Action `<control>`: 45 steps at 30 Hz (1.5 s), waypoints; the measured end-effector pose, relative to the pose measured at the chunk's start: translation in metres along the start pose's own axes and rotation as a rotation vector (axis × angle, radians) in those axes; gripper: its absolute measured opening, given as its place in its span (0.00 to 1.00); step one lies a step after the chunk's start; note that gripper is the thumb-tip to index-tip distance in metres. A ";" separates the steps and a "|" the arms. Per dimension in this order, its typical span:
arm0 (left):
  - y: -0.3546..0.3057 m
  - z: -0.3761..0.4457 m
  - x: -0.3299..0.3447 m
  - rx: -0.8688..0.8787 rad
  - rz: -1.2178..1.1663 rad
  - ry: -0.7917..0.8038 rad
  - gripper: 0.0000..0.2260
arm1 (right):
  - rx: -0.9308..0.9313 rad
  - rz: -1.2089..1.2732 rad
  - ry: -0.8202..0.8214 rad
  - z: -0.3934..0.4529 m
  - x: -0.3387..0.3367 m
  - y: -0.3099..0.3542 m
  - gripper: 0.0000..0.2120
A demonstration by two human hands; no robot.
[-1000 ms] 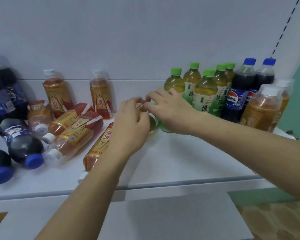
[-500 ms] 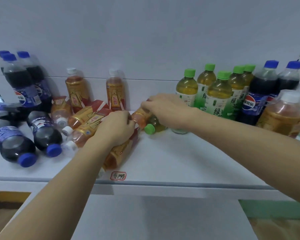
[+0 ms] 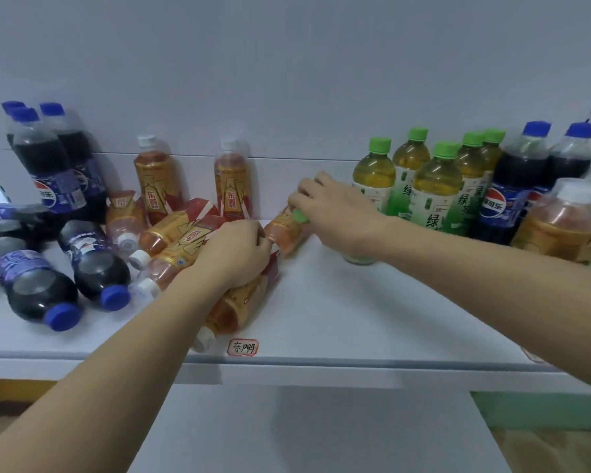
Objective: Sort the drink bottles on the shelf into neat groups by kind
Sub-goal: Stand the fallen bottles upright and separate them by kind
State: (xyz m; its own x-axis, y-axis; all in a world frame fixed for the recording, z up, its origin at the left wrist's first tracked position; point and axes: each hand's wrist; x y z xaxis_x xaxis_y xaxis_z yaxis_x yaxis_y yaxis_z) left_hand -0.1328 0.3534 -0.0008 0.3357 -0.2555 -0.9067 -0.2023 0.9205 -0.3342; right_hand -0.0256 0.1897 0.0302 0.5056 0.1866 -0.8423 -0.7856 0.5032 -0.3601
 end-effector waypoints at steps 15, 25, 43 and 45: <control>0.077 0.063 -0.034 0.456 0.206 0.180 0.14 | 0.614 0.193 0.150 0.071 -0.057 -0.038 0.14; 0.102 0.071 -0.021 0.430 0.049 0.235 0.14 | -0.016 -0.131 0.292 0.064 -0.021 0.043 0.29; 0.107 0.072 -0.018 0.408 0.019 0.239 0.15 | 0.599 0.519 0.058 0.104 -0.010 0.028 0.30; 0.107 0.071 -0.017 0.405 0.010 0.237 0.15 | 0.745 0.589 0.042 0.112 -0.007 0.026 0.32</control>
State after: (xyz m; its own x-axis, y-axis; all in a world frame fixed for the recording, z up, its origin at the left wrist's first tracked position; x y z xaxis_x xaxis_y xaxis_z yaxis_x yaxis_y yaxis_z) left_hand -0.0947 0.4770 -0.0023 0.1070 -0.2627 -0.9589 0.1865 0.9526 -0.2402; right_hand -0.0100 0.2958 0.0720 0.0761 0.5588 -0.8258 -0.4733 0.7492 0.4634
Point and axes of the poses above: each hand's wrist, its own z-axis towards the middle knuckle, its own x-axis out of the palm, y = z × x, and after that the axes turned 1 degree about -y, right-handed
